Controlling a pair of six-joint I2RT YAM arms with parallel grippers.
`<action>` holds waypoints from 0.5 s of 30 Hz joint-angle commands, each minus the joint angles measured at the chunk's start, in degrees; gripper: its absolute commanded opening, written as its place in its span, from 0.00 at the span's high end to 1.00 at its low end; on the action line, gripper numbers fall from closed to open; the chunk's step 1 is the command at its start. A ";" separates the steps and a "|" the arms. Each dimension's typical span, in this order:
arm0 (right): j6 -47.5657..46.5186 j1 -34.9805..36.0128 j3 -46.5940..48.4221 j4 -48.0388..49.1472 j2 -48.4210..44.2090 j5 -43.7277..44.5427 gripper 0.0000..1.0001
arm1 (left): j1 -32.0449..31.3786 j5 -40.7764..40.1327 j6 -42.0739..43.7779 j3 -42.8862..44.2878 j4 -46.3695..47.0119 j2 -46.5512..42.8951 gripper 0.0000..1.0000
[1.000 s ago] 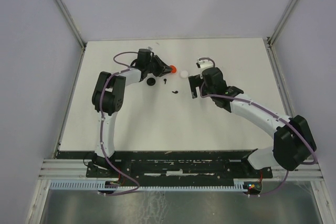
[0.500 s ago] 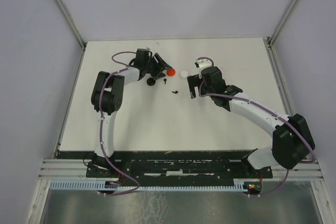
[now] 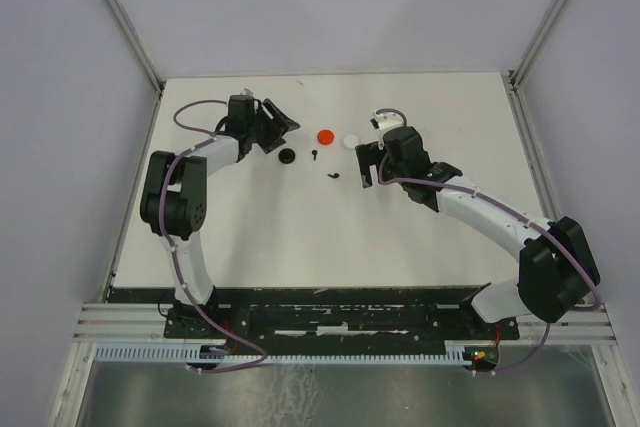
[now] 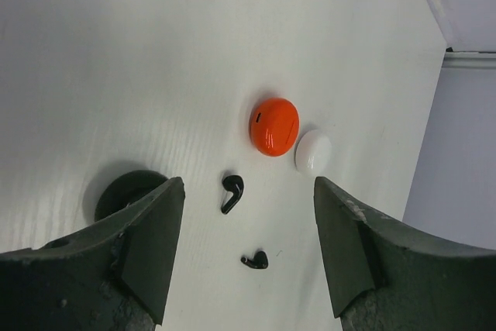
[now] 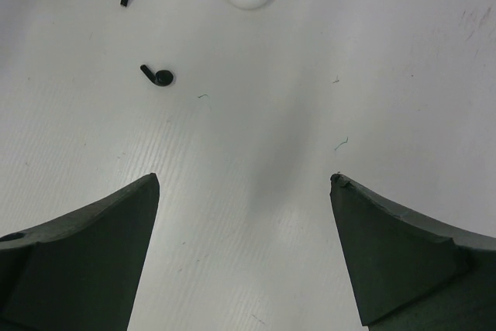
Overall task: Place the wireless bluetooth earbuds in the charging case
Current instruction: Pick up the charging case at the center of the board.
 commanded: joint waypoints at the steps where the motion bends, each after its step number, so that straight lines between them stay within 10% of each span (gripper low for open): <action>1: 0.91 -0.05 0.29 2.23 -0.33 -0.61 0.00 | 0.47 -3.39 3.89 -4.03 2.57 -4.47 0.26; 15: 1.00 -0.03 -0.94 2.69 -0.85 -1.24 0.00 | 0.69 -7.43 4.74 -10.63 4.01 -6.91 0.27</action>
